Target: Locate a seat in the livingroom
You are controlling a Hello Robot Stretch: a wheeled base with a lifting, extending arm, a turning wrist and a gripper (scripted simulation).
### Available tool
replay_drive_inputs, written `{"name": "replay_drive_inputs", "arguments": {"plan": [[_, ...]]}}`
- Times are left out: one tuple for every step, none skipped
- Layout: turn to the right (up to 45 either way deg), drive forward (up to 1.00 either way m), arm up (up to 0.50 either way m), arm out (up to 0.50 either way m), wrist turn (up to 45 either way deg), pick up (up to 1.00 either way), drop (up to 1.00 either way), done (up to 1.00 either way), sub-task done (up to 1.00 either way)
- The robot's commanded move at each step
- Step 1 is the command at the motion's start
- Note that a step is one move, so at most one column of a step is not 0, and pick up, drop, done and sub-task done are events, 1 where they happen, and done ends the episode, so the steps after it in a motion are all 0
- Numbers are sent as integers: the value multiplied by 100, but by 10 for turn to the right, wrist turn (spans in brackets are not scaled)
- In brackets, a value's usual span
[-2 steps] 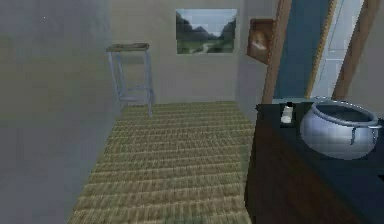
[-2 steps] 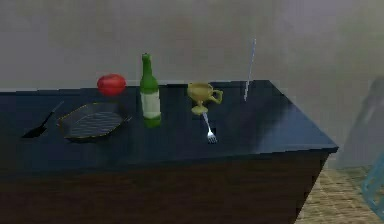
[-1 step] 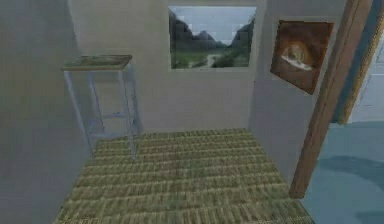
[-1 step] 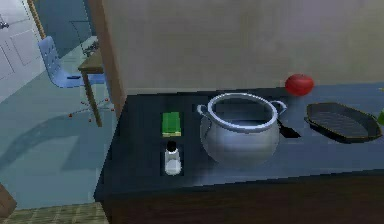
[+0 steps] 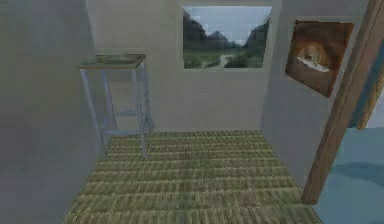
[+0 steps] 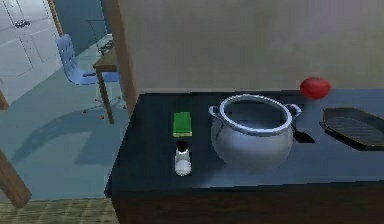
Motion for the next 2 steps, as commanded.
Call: {"name": "replay_drive_inputs", "arguments": {"plan": [[0, 35, 0, 0, 0, 0, 0, 0, 0], [450, 0, 0, 0, 0, 0, 0, 0, 0]]}}
